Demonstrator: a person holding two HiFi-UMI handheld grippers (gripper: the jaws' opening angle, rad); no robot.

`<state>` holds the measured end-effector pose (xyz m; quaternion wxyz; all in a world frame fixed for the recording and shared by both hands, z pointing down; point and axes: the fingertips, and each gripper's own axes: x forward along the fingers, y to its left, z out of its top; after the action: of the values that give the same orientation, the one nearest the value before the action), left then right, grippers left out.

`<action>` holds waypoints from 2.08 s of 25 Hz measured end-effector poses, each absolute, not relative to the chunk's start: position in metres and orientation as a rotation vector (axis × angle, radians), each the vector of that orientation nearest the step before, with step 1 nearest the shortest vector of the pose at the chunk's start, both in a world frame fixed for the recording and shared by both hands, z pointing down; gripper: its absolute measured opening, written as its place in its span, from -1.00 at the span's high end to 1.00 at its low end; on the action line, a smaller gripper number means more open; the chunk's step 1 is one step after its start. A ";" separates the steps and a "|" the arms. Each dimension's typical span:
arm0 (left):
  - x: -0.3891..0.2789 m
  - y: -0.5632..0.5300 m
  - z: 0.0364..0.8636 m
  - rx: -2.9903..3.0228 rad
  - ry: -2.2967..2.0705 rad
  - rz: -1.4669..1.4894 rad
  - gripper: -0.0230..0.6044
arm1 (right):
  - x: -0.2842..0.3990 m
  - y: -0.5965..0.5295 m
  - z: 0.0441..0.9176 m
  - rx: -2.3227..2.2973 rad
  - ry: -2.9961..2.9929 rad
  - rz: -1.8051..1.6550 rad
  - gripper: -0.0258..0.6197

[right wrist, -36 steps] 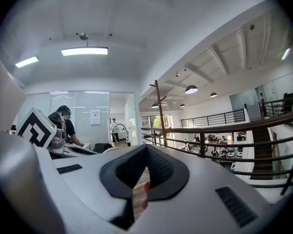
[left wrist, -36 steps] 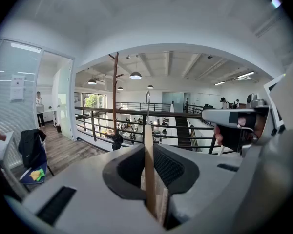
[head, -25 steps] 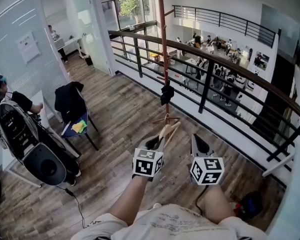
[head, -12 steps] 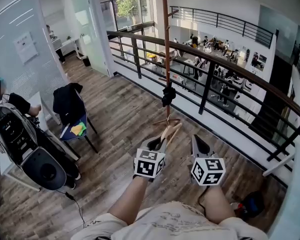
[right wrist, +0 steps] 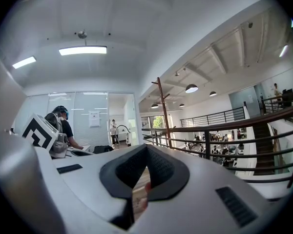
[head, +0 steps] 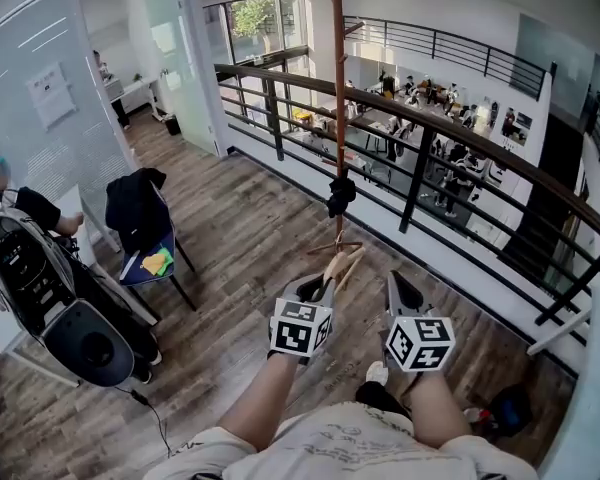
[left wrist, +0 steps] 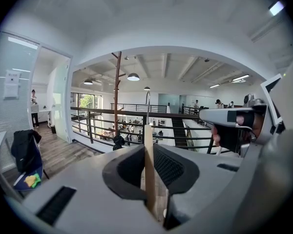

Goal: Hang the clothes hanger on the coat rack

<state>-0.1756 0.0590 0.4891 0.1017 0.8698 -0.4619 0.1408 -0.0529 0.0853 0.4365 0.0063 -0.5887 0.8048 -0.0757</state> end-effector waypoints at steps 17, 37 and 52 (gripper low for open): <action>-0.152 -0.010 0.500 2.553 -1.387 0.447 0.75 | -0.023 0.013 0.447 -1.811 2.495 -0.271 0.92; -0.104 -0.105 0.516 2.548 -1.365 0.499 0.75 | 0.029 -0.084 0.463 -1.822 2.450 -0.320 0.92; -0.083 -0.207 0.510 2.470 -1.398 0.493 0.75 | 0.059 -0.188 0.463 -1.804 2.468 -0.350 0.92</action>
<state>-0.0825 -0.2069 0.5097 0.1299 0.8501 -0.4813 0.1698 0.0589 -0.1881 0.4633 0.0325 -0.5860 0.8016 -0.1136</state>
